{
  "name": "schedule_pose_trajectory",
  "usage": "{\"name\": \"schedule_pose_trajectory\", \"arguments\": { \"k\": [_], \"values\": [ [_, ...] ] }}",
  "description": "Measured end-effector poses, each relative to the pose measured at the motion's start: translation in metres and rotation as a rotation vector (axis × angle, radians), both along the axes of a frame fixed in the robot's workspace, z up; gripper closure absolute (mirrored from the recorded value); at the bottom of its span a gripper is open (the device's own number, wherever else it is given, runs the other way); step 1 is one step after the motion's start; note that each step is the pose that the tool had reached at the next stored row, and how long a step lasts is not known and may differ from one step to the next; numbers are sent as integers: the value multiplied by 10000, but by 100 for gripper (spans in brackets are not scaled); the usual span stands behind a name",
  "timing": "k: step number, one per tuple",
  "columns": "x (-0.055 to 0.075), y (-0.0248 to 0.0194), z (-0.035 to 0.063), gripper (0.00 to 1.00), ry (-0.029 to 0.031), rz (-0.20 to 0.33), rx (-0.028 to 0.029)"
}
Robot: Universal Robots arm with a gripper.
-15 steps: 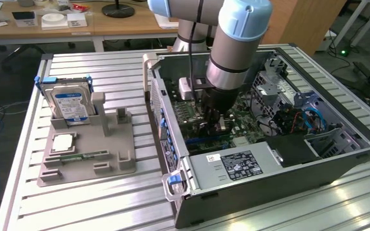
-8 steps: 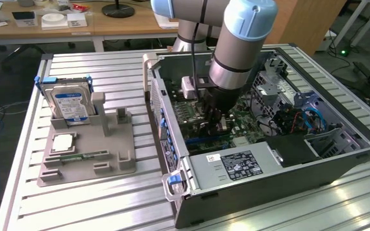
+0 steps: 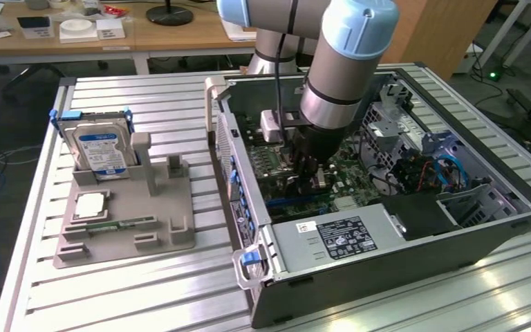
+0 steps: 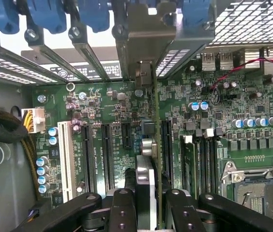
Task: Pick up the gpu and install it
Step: 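Insert the gpu into the slot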
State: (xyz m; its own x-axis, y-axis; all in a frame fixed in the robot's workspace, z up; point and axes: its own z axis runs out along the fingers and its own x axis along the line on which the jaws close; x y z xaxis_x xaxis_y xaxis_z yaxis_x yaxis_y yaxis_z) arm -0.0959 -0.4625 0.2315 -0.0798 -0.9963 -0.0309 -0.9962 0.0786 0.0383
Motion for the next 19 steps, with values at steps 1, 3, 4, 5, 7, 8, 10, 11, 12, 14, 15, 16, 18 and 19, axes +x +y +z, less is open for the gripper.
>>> {"name": "schedule_pose_trajectory", "arguments": {
  "k": [1,3,4,5,7,8,10,11,12,14,15,16,18,19],
  "values": [
    [1,1,0,72,-9,4,1],
    [1,4,0,72,-37,11,2],
    [1,5,0,72,-45,13,3],
    [1,5,0,72,-51,13,3],
    [1,5,1,72,-55,12,1],
    [1,5,1,72,-57,12,1],
    [-2,5,1,72,-60,11,1],
    [-3,5,1,72,-59,12,1],
    [-3,5,1,72,-59,13,0],
    [-6,4,-2,72,-59,12,0],
    [-8,4,-3,72,-59,13,-1],
    [-10,4,-5,72,-61,13,0],
    [-10,5,-7,72,-101,18,1],
    [-10,6,-7,72,-135,21,3]
  ]
}}
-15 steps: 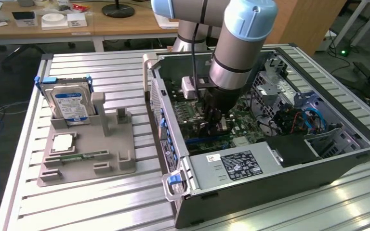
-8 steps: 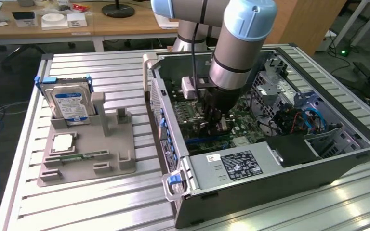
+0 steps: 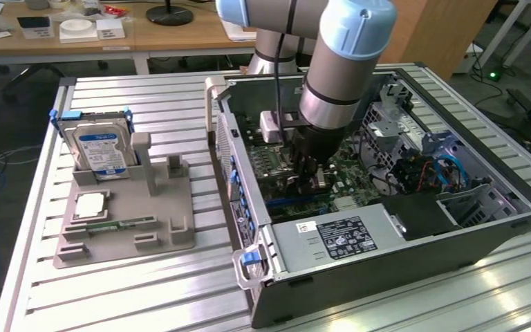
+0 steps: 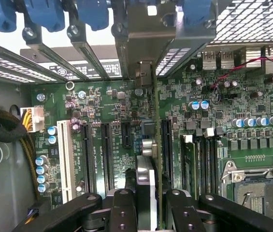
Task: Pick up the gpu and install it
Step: 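Insert the gpu into the slot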
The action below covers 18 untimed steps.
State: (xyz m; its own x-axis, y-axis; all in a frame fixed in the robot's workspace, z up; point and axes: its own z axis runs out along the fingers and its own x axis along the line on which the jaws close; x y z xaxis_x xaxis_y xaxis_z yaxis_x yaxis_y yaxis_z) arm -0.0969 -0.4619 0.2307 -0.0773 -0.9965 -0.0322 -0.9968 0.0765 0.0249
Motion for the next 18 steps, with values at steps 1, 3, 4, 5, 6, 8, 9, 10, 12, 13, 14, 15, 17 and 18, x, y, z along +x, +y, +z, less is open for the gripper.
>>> {"name": "schedule_pose_trajectory", "arguments": {
  "k": [1,3,4,5,6,8,9,10,12,13,14,15,17,18],
  "values": [
    [1,0,0,72,-31,5,1],
    [-2,0,1,72,-49,9,-1],
    [-5,0,1,72,-49,9,-2],
    [-8,1,1,72,-50,9,-2],
    [-13,1,2,72,-50,9,-4],
    [-20,4,1,72,-50,10,-4],
    [-22,4,0,72,-49,12,-3],
    [-22,5,-1,72,-50,14,-3],
    [-22,5,-1,72,-50,15,-2],
    [-23,5,-2,72,-50,14,-3],
    [-23,5,-2,72,-50,15,-3],
    [-23,5,-4,72,-50,15,-2],
    [-23,6,-11,72,-51,17,0],
    [-23,5,-15,72,-50,18,-1]
  ]
}}
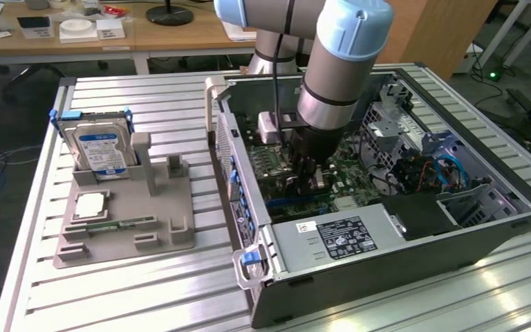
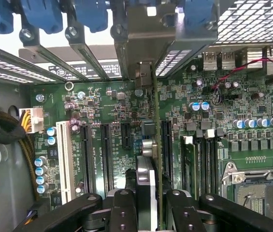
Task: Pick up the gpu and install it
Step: 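Insert the gpu into the slot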
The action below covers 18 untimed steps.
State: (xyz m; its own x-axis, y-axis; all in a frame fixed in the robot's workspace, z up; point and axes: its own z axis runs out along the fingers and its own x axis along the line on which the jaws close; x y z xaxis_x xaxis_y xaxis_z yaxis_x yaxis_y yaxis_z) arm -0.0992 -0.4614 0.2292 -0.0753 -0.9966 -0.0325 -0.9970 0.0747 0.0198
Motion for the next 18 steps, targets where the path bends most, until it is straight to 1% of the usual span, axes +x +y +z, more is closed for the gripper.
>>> {"name": "schedule_pose_trajectory", "arguments": {
  "k": [12,15,16,17,18],
  "values": [
    [0,0,-9,72,0,4,-1],
    [0,0,-9,72,0,14,-13],
    [0,1,0,72,-1,19,-12],
    [0,16,1,72,0,18,-27],
    [0,16,1,72,0,19,-26]
  ]
}}
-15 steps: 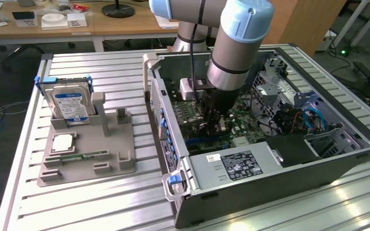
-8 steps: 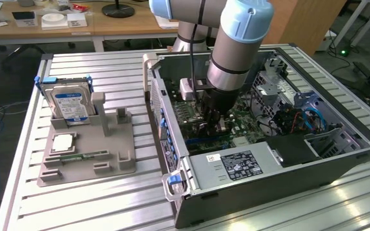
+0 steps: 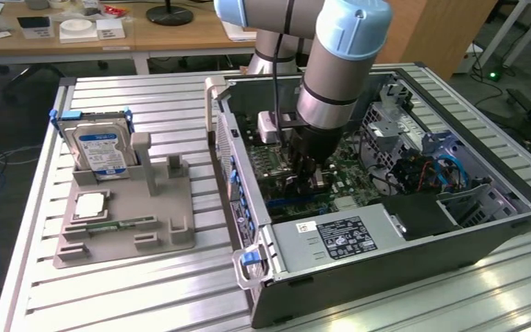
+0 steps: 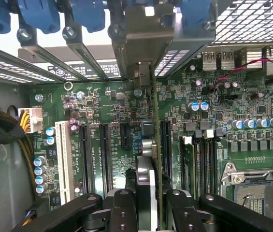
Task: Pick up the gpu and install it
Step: 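Insert the gpu into the slot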
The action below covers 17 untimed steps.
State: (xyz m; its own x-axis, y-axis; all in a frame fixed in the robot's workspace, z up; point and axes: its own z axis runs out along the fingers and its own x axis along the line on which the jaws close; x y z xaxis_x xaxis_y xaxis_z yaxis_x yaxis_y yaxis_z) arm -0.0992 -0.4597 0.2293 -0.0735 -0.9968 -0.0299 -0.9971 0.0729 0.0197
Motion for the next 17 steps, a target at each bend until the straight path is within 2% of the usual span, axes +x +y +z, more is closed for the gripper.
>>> {"name": "schedule_pose_trajectory", "arguments": {
  "k": [2,17],
  "values": [
    [0,0,-1,72,0,0,14],
    [0,0,-12,72,0,0,3]
  ]
}}
